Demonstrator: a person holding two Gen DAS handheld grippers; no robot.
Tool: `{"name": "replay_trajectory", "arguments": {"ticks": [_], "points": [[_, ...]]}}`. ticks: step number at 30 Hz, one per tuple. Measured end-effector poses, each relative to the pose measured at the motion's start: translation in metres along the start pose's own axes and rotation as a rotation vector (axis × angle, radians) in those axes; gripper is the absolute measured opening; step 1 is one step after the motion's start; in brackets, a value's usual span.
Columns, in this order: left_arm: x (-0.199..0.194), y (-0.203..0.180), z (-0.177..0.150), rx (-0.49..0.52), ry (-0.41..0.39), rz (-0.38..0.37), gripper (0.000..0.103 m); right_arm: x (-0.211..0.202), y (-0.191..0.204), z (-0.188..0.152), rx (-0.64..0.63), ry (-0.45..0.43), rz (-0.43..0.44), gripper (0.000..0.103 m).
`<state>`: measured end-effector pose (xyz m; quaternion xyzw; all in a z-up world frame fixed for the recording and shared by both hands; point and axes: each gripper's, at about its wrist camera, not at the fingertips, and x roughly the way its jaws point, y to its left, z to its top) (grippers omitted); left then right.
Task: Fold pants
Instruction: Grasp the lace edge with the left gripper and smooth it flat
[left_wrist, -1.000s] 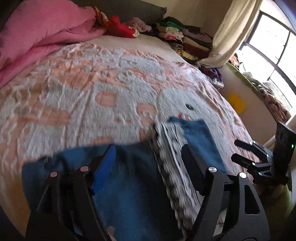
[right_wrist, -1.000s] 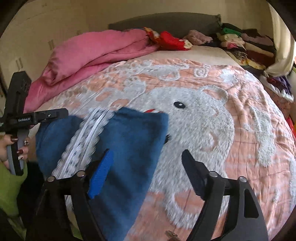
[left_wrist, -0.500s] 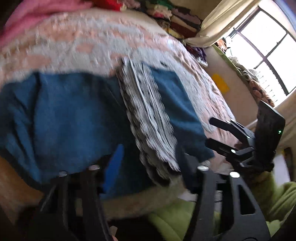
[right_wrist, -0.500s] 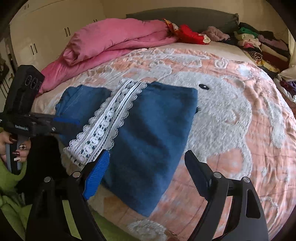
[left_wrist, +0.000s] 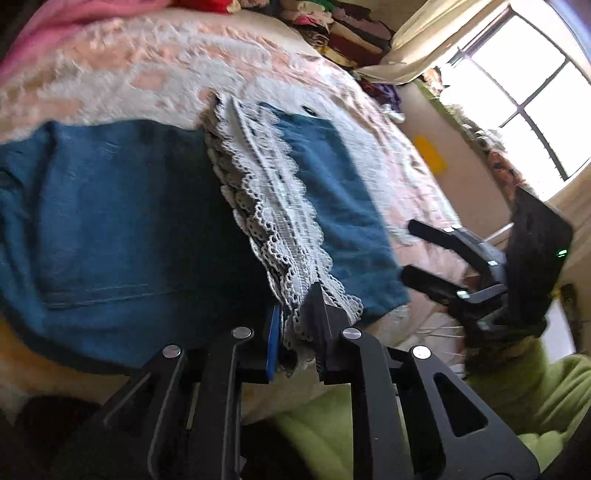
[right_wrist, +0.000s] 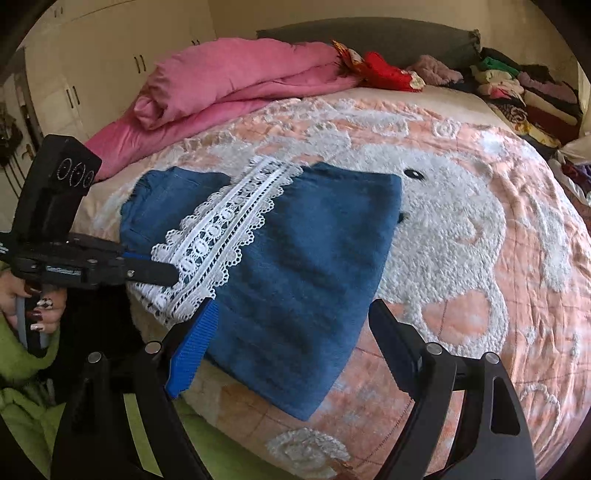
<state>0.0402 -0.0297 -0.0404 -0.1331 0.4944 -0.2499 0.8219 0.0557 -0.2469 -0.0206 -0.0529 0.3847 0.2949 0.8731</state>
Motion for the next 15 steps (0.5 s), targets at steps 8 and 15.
{"name": "replay_trajectory", "arguments": {"ticks": [8, 15], "points": [[0.017, 0.001, -0.004, -0.003, 0.061, 0.029, 0.022, 0.011, 0.021, 0.002, -0.051, 0.024, 0.062, 0.055], [0.013, 0.004, -0.009, 0.002, 0.062, 0.031, 0.026, 0.035, 0.0, -0.02, -0.02, 0.174, -0.032, 0.048]]}}
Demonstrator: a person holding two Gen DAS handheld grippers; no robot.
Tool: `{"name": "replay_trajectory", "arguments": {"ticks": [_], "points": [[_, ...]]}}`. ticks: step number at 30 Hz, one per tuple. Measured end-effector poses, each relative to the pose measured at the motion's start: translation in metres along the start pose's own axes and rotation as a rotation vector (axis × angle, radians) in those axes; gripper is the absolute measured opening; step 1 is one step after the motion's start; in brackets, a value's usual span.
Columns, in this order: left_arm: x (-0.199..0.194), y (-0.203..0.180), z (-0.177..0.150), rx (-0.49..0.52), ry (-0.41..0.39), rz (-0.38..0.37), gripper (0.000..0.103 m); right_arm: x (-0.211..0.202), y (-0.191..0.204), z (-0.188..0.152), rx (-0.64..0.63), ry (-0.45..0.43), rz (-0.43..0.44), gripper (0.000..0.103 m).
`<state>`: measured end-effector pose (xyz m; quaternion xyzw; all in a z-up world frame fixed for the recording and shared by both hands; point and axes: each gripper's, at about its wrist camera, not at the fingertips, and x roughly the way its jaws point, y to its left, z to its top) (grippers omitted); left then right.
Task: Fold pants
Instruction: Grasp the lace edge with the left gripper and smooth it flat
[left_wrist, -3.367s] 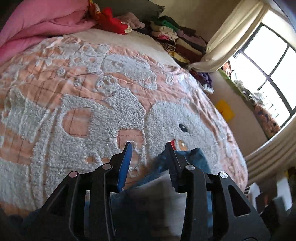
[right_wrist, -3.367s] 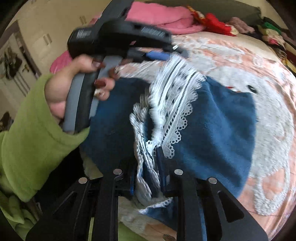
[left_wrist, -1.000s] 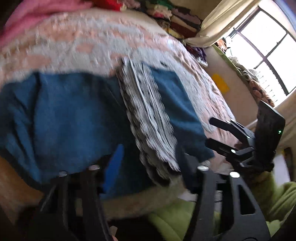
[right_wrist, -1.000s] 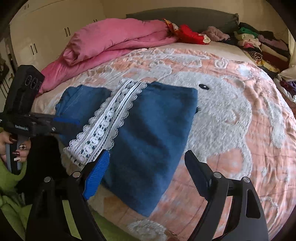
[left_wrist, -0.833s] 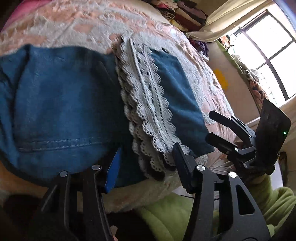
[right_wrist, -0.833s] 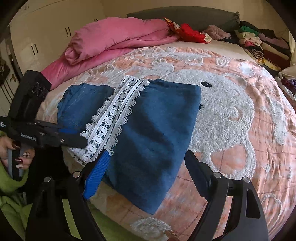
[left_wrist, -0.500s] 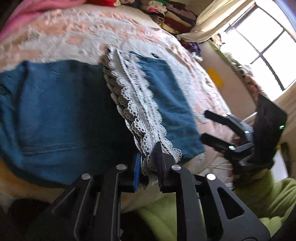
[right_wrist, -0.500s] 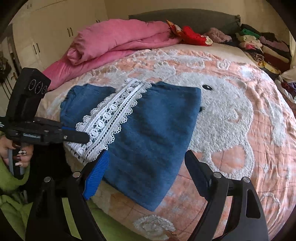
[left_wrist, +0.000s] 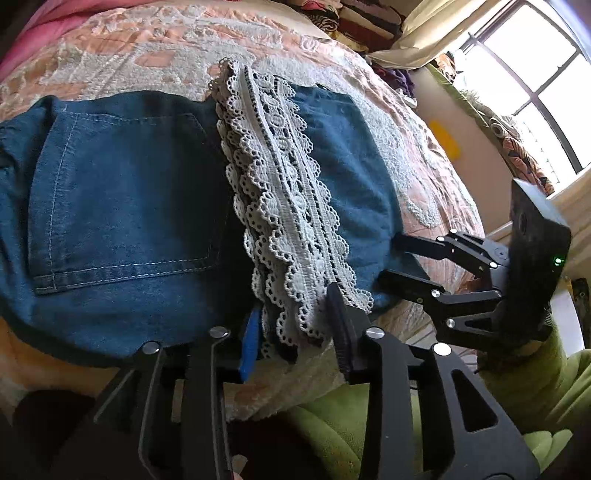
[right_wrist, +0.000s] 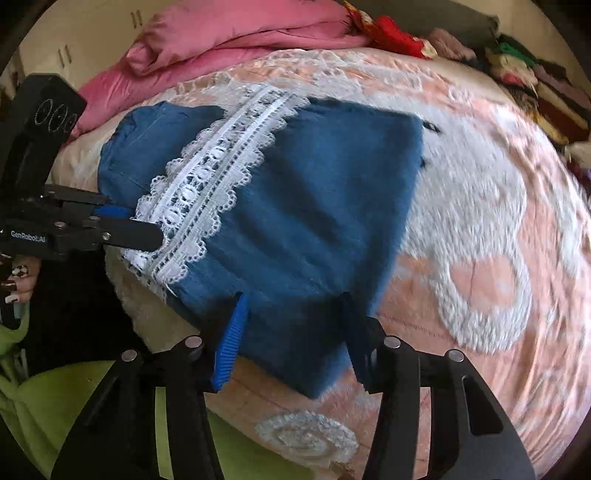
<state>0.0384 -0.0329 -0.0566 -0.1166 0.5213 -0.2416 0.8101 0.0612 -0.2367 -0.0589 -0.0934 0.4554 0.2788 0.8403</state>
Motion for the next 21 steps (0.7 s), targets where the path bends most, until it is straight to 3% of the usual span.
{"name": "replay_trajectory", "arguments": {"ticks": [12, 16, 19, 21], "points": [[0.002, -0.004, 0.002, 0.003, 0.0, 0.004, 0.03, 0.001, -0.003, 0.0, 0.028, 0.006, 0.016, 0.051], [0.002, -0.006, 0.003, 0.01, -0.003, 0.008, 0.036, -0.002, -0.003, 0.001, 0.033, 0.004, 0.023, 0.051], [0.001, -0.008, 0.004, 0.015, -0.007, 0.019, 0.04, -0.01, -0.005, 0.003, 0.054, -0.022, 0.043, 0.066], [0.0, -0.01, 0.005, 0.017, -0.013, 0.026, 0.047, -0.016, -0.005, 0.005, 0.062, -0.044, 0.041, 0.069]]}}
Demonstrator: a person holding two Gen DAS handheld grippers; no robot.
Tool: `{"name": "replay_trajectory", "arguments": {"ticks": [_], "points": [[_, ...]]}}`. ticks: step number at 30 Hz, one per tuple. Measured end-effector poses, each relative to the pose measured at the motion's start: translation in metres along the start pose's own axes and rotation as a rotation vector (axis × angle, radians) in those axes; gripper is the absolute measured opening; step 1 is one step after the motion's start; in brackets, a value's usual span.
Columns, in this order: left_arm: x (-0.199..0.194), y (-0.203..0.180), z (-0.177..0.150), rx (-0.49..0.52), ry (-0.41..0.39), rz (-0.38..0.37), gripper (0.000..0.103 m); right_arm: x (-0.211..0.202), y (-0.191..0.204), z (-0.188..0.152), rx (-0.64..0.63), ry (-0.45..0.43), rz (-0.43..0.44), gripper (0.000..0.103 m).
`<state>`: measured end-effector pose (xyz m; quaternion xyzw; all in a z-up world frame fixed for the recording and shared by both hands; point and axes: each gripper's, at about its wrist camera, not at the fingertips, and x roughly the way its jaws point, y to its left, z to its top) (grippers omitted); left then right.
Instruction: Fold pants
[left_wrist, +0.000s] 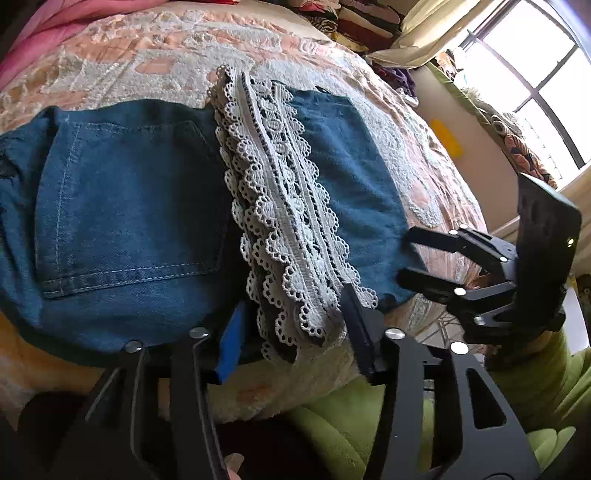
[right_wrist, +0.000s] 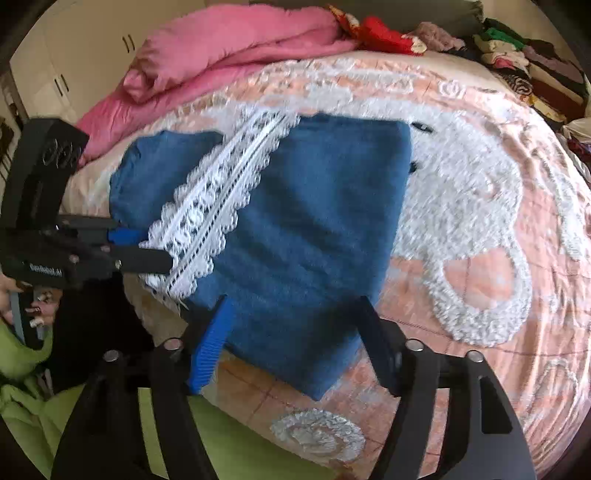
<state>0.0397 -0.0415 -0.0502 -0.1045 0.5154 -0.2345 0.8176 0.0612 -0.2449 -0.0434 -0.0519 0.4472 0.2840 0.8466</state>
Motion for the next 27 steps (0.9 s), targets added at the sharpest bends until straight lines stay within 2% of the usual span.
{"name": "replay_trajectory", "arguments": {"ticks": [3, 6, 8, 10, 17, 18, 27], "points": [[-0.004, -0.001, 0.001, 0.002, -0.016, 0.015, 0.062, -0.008, -0.001, 0.003, 0.004, -0.026, -0.006, 0.079], [-0.008, -0.002, 0.002, 0.006, -0.03, 0.03, 0.066, -0.014, -0.002, 0.006, 0.01, -0.048, -0.007, 0.082], [-0.012, -0.003, 0.003, 0.012, -0.043, 0.041, 0.071, -0.017, -0.002, 0.008, 0.012, -0.06, -0.016, 0.09], [-0.016, -0.005, 0.004, 0.022, -0.057, 0.061, 0.079, -0.019, -0.002, 0.009, 0.009, -0.071, -0.022, 0.092], [-0.035, 0.0, 0.005, 0.022, -0.114, 0.115, 0.087, -0.027, 0.002, 0.015, 0.0, -0.097, -0.037, 0.092], [-0.039, 0.001, 0.005, 0.019, -0.124, 0.124, 0.093, -0.028, 0.002, 0.016, -0.002, -0.099, -0.041, 0.092], [-0.067, 0.018, 0.003, -0.012, -0.196, 0.184, 0.093, -0.031, 0.016, 0.036, -0.031, -0.116, -0.041, 0.092]]}}
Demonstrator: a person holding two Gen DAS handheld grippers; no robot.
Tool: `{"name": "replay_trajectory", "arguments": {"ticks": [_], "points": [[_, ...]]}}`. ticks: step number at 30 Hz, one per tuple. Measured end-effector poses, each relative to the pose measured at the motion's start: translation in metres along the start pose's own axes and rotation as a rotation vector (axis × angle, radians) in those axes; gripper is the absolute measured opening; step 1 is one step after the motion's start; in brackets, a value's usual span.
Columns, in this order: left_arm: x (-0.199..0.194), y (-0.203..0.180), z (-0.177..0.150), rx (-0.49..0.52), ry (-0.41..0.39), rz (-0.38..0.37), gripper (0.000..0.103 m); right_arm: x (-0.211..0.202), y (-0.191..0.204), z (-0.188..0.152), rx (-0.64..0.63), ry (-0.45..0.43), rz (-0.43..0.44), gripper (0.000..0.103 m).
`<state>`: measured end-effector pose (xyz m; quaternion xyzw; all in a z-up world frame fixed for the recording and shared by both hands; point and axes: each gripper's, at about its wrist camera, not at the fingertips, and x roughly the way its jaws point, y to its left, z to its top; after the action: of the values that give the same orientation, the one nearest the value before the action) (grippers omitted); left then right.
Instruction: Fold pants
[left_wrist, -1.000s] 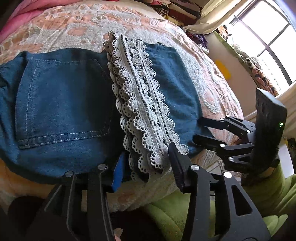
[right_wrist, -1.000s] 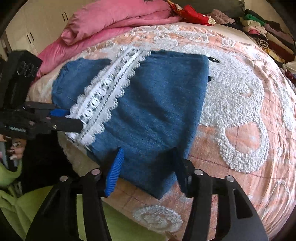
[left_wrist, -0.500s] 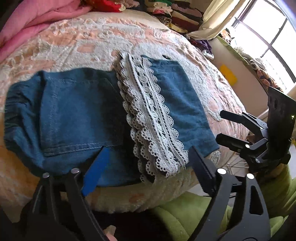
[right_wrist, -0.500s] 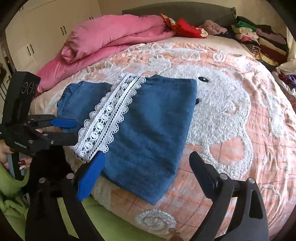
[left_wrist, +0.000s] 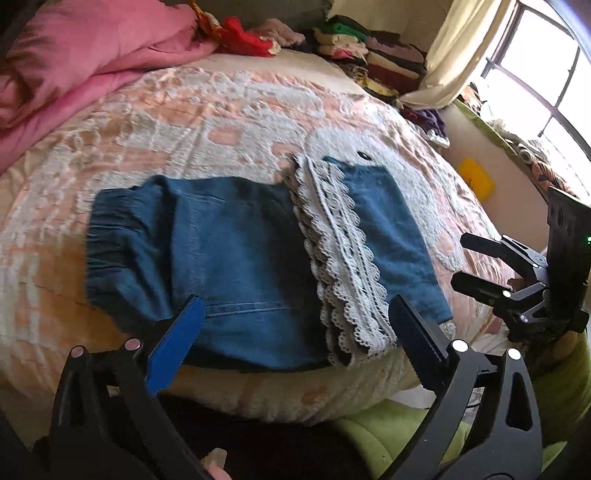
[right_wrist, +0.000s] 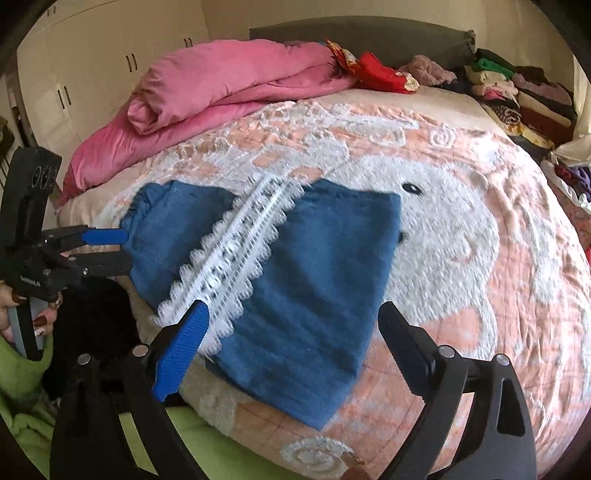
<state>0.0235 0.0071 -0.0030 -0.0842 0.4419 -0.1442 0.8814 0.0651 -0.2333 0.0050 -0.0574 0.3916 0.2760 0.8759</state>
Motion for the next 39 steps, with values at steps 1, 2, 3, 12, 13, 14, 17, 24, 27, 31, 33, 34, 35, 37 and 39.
{"name": "replay_trajectory", "arguments": {"ticks": [1, 2, 3, 12, 13, 14, 17, 24, 27, 31, 33, 34, 35, 37, 39], "points": [[-0.003, 0.003, 0.0, -0.005, -0.007, 0.009, 0.093, 0.001, 0.003, 0.005, -0.005, -0.002, 0.008, 0.092], [-0.005, 0.006, 0.0, -0.011, -0.013, 0.016, 0.093, 0.002, 0.006, 0.008, -0.009, -0.004, 0.013, 0.092], [-0.009, 0.011, -0.001, -0.027, -0.02, 0.024, 0.093, 0.004, 0.008, 0.012, -0.015, -0.004, 0.021, 0.092], [-0.032, 0.07, -0.009, -0.186, -0.062, 0.095, 0.093, 0.027, 0.043, 0.053, -0.083, -0.003, 0.076, 0.092], [-0.033, 0.075, -0.01, -0.194, -0.066, 0.105, 0.093, 0.03, 0.047, 0.057, -0.092, -0.001, 0.085, 0.092], [-0.035, 0.079, -0.011, -0.204, -0.068, 0.112, 0.093, 0.035, 0.052, 0.063, -0.104, 0.002, 0.096, 0.092], [-0.033, 0.092, -0.014, -0.236, -0.064, 0.101, 0.093, 0.047, 0.068, 0.078, -0.143, 0.013, 0.125, 0.092], [-0.01, 0.108, -0.021, -0.328, -0.016, 0.012, 0.08, 0.088, 0.103, 0.11, -0.244, 0.071, 0.188, 0.092], [0.003, 0.11, -0.025, -0.362, 0.02, -0.033, 0.063, 0.109, 0.118, 0.122, -0.276, 0.11, 0.229, 0.092], [0.003, 0.113, -0.027, -0.374, 0.019, -0.054, 0.061, 0.139, 0.138, 0.136, -0.317, 0.165, 0.283, 0.092], [0.005, 0.115, -0.028, -0.383, 0.024, -0.063, 0.06, 0.153, 0.144, 0.139, -0.331, 0.194, 0.304, 0.092], [0.005, 0.115, -0.028, -0.384, 0.024, -0.068, 0.06, 0.16, 0.148, 0.141, -0.335, 0.21, 0.311, 0.092], [0.005, 0.115, -0.029, -0.386, 0.024, -0.071, 0.06, 0.17, 0.153, 0.142, -0.343, 0.235, 0.327, 0.092], [0.005, 0.115, -0.03, -0.389, 0.026, -0.075, 0.06, 0.184, 0.159, 0.144, -0.358, 0.263, 0.341, 0.092], [0.004, 0.116, -0.03, -0.389, 0.026, -0.079, 0.06, 0.198, 0.166, 0.144, -0.372, 0.292, 0.35, 0.092]]}}
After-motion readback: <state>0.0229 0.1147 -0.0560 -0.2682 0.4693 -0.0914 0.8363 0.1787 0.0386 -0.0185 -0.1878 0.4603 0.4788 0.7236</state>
